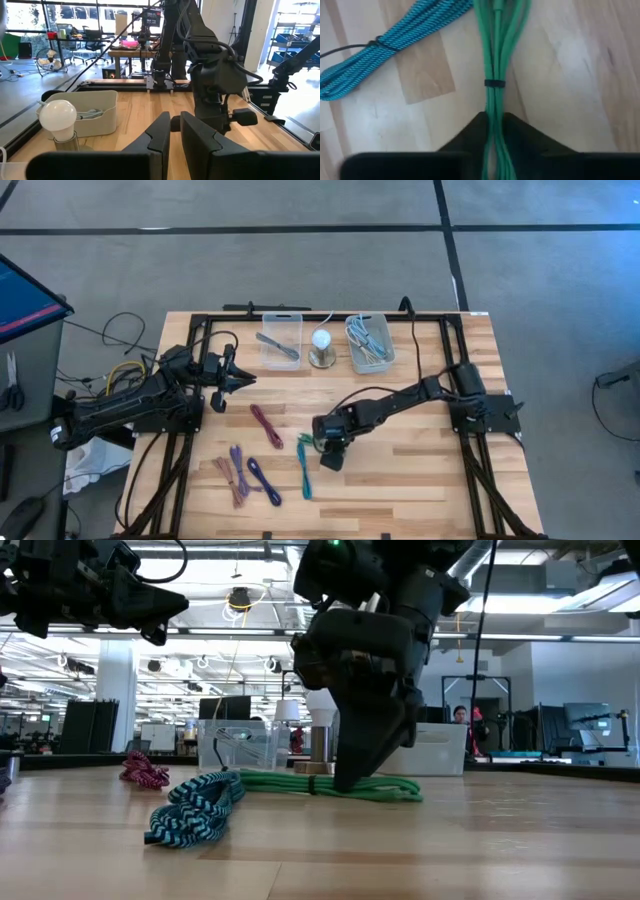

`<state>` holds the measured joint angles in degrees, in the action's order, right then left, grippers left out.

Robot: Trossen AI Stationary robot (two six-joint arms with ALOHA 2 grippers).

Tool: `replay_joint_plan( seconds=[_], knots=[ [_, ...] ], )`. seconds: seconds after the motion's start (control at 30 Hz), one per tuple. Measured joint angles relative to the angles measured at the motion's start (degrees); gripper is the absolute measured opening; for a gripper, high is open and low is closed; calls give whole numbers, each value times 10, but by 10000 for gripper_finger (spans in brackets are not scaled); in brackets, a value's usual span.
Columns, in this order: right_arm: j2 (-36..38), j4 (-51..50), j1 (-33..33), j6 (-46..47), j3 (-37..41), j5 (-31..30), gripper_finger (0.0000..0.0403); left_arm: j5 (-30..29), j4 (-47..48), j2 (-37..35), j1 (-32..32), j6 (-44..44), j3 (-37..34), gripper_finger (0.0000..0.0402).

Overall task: Pick & Place USB Port
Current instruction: Put the green charger cable into the gray bin

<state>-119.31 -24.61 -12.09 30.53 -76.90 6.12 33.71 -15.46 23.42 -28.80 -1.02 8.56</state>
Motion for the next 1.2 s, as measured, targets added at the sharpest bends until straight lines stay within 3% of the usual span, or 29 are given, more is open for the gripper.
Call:
replay_joint_plan(
  seconds=[0.07,0.33,1.2],
  knots=[
    [0,6,3,-19,0,3,19,0,0,0,0,0,0,44],
    [14,9,3,-55,1,-10,8,0,0,0,0,0,0,44],
    [215,-182,70,-140,11,-274,0,0,0,0,0,0,0,44]
  ],
)
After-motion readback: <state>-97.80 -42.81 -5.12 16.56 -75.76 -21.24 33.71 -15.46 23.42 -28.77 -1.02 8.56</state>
